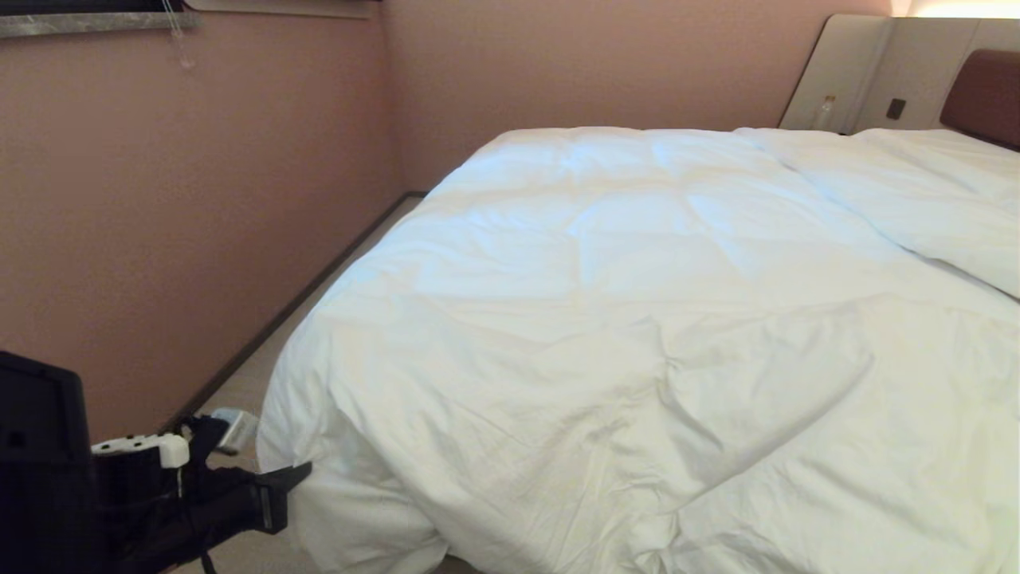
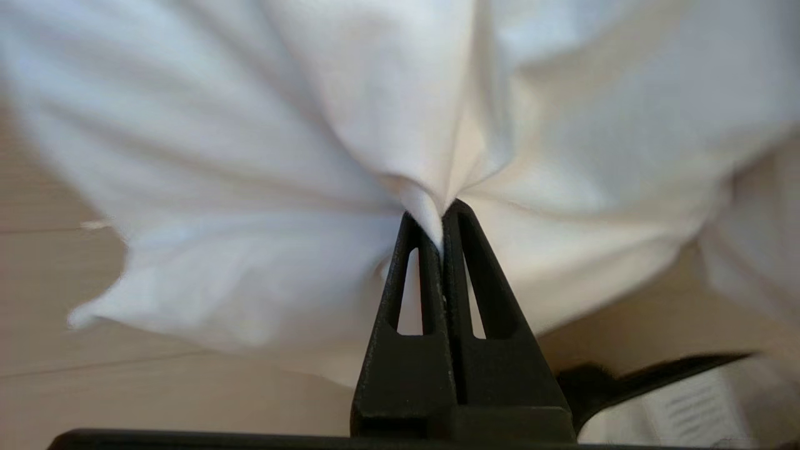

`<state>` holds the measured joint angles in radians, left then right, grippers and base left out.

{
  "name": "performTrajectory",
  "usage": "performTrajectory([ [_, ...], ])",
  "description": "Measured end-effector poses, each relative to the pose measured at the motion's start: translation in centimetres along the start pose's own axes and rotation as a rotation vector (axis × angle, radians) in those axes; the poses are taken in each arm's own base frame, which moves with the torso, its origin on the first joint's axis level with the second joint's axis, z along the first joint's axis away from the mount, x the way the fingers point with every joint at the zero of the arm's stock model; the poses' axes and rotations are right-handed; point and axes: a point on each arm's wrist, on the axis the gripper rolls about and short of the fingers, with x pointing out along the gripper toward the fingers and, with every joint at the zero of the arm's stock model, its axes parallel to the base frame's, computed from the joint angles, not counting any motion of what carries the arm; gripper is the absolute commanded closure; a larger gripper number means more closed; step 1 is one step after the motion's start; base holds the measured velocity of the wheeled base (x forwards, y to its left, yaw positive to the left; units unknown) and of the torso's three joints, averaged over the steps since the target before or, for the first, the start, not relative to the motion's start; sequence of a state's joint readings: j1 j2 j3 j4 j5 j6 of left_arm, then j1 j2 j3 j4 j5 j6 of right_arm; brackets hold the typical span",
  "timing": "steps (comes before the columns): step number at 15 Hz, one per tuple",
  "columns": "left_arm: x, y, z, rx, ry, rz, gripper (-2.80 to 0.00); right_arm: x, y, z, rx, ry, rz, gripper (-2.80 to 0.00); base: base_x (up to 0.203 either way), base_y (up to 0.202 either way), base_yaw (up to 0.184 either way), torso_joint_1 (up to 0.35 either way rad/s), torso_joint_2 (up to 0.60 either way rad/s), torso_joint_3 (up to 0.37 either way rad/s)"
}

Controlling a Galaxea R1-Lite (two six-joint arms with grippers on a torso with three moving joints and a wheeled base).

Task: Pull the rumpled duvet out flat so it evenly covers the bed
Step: Flatten the corners of the folded blanket

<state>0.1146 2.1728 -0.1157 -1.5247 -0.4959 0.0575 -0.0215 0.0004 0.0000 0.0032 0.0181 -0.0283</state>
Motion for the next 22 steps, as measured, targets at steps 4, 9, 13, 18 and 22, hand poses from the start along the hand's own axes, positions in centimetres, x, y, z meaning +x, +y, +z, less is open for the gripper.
performTrajectory([
  [4, -3.0, 0.5, -1.1, 0.093, 0.048, 0.080, 0.00, 0.0, 0.0, 0.0, 0.000, 0.000, 0.000, 0.00, 0.000, 0.000, 0.000, 0.000, 0.00, 0.000],
  [9, -4.5, 2.4, -1.4, 0.103, 0.048, 0.199, 0.00, 0.0, 0.0, 0.0, 0.000, 0.000, 0.000, 0.00, 0.000, 0.000, 0.000, 0.000, 0.00, 0.000],
  [13, -6.0, 5.1, -2.6, 0.161, 0.085, 0.318, 0.00, 0.0, 0.0, 0.0, 0.000, 0.000, -0.001, 0.00, 0.000, 0.000, 0.000, 0.000, 0.00, 0.000],
  [18, -6.2, 7.2, -3.2, 0.149, 0.085, 0.368, 0.00, 0.0, 0.0, 0.0, 0.000, 0.000, 0.000, 0.00, 0.000, 0.000, 0.000, 0.000, 0.00, 0.000],
  [22, -6.1, 7.3, -3.2, 0.142, 0.070, 0.344, 0.00, 0.0, 0.0, 0.0, 0.000, -0.001, 0.000, 0.00, 0.000, 0.000, 0.000, 0.000, 0.00, 0.000],
])
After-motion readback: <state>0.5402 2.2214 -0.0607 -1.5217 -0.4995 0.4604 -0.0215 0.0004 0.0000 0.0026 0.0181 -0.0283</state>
